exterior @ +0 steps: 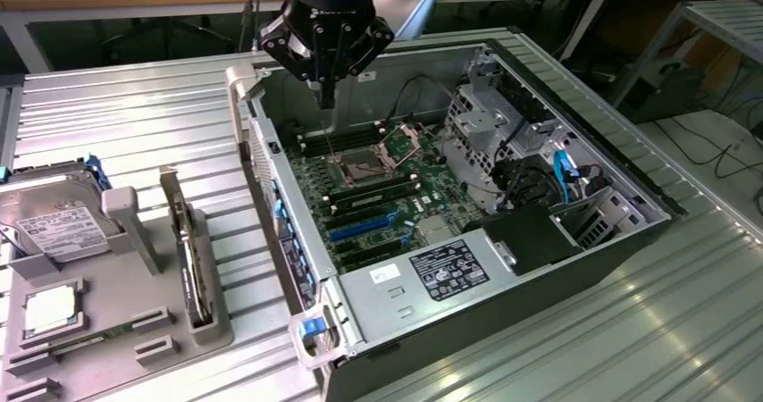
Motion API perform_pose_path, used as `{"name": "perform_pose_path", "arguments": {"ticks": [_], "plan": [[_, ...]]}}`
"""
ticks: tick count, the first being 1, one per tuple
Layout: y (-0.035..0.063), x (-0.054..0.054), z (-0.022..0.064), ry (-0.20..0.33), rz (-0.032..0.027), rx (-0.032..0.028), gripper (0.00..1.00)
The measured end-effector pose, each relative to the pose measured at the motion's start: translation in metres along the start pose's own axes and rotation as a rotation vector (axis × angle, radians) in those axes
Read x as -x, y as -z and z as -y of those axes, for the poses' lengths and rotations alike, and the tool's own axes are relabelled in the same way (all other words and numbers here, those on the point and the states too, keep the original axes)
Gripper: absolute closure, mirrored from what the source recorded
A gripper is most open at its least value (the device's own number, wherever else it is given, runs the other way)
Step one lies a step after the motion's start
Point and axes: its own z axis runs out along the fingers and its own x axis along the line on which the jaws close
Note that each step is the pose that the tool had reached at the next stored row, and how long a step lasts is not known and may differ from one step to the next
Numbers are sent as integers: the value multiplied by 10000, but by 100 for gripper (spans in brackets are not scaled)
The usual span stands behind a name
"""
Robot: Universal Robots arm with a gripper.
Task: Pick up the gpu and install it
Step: 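Reach for the gpu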
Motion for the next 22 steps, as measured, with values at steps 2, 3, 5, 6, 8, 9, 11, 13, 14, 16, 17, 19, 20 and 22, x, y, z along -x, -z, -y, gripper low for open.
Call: {"name": "perform_pose_path", "arguments": {"ticks": [2, 3, 5, 6, 8, 9, 11, 13, 14, 16, 17, 19, 20, 22], "plan": [[0, -20, 1, 0, 0, 0, 89], [1, -31, 2, 0, 0, 0, 89], [2, -58, 4, 0, 0, 0, 89], [2, -71, 5, -1, 0, 0, 89], [3, -105, 8, 0, 0, 0, 89], [3, -119, 9, 1, 0, 0, 89], [4, -145, 11, 0, 0, 0, 89], [5, -175, 13, 0, 0, 0, 89], [5, -189, 14, 0, 0, 0, 89], [6, -216, 16, 0, 0, 0, 89], [6, -230, 17, 0, 0, 1, 89], [8, -271, 20, 0, 0, 0, 89], [8, -284, 21, 1, 0, 0, 89], [9, -310, 23, 0, 0, 0, 89]]}}
